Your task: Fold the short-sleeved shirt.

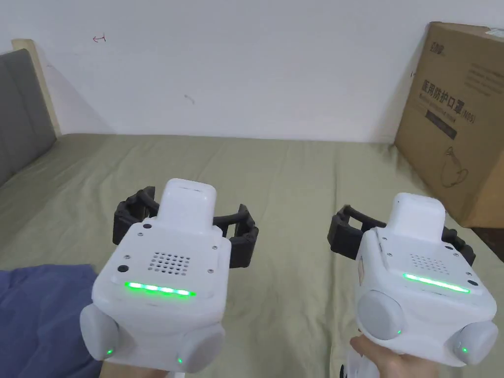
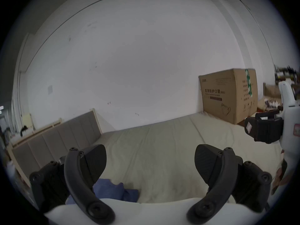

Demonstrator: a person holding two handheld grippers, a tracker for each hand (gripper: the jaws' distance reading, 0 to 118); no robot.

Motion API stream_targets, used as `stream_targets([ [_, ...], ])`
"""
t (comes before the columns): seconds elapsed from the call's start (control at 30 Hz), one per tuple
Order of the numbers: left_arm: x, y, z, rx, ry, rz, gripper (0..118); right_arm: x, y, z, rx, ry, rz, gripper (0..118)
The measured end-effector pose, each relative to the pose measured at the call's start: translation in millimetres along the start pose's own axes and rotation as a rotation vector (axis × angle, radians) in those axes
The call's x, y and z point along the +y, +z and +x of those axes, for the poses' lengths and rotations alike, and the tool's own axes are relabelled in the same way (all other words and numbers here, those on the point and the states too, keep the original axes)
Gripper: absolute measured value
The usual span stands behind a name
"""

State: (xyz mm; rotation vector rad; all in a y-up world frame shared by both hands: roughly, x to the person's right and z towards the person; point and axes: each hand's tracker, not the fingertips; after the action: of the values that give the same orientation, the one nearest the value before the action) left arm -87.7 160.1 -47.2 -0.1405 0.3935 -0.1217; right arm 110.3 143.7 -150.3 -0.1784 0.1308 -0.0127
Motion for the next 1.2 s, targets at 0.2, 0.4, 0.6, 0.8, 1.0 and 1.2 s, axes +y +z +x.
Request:
stream_targets([
  [0.2,7.5,-7.9,-12.3,0.032,0.121,-0.017,111,3.8,10.0,-22.5,-0.038,0.145,0.121,113],
  [0.4,-8.5,-19.5,-9.4,-0.018,-0.016,-0.141,111,-4.3,19.5,-33.8,-0.064,0.224,0.183,113],
  [0.6,-11.3,-17.1,-14.8,0.06,0.142,-0.165,92,-3.5,14.8,-32.8,-0.029,0.2,0.129,110],
  [0.8,-11.1,-19.2,-12.5,0.088,0.044,-0.13,7,-8.1,8.8,-27.2,0.009,0.139,0.084,4],
  [1.0,-10.4,-13.0,-12.8,0.093,0.124,-0.103,0,-6.1,6.4,-28.0,0.01,0.136,0.054,2],
  [1.2,-4.0,-7.9,-7.2,0.084,0.057,-0.063,0,-6.4,3.3,-31.2,0.071,0.125,0.014,2],
])
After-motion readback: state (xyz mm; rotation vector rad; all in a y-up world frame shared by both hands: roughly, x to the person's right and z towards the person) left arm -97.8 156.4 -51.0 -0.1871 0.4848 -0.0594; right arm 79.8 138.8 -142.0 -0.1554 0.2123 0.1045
